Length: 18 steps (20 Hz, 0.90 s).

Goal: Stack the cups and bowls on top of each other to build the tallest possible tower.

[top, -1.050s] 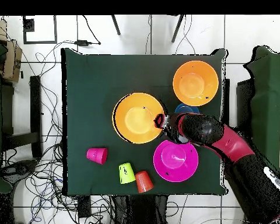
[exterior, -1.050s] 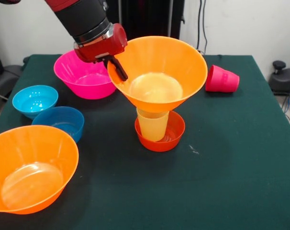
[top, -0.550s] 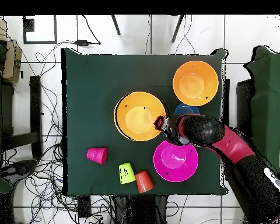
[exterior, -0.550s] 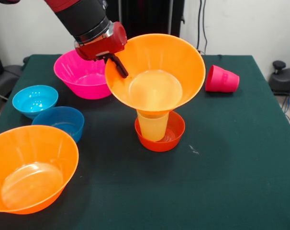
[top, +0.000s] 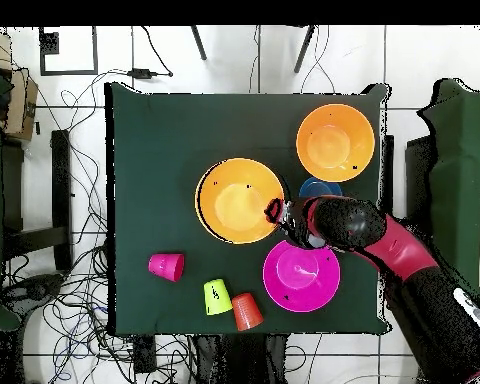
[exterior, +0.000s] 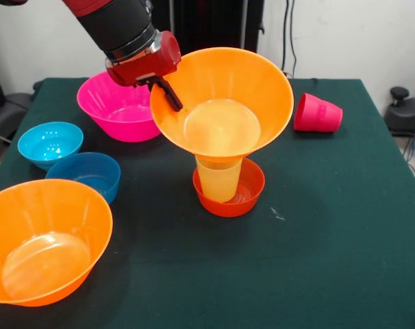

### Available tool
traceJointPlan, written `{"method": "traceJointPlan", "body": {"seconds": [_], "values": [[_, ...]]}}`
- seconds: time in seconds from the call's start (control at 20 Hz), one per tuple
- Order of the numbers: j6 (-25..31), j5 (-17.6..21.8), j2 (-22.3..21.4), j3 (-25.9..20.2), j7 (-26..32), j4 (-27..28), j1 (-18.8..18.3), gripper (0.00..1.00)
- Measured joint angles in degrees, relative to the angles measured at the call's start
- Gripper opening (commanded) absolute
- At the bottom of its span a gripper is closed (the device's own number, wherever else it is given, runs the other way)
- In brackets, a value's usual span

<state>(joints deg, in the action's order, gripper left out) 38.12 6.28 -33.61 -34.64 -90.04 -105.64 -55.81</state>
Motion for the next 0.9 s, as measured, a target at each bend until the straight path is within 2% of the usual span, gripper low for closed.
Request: {"method": "traceJointPlan", "body": {"seconds": [0.9], "values": [[-4.4, 0.0, 0.0, -1.2, 0.0, 0.0, -1.3, 0.00]]}}
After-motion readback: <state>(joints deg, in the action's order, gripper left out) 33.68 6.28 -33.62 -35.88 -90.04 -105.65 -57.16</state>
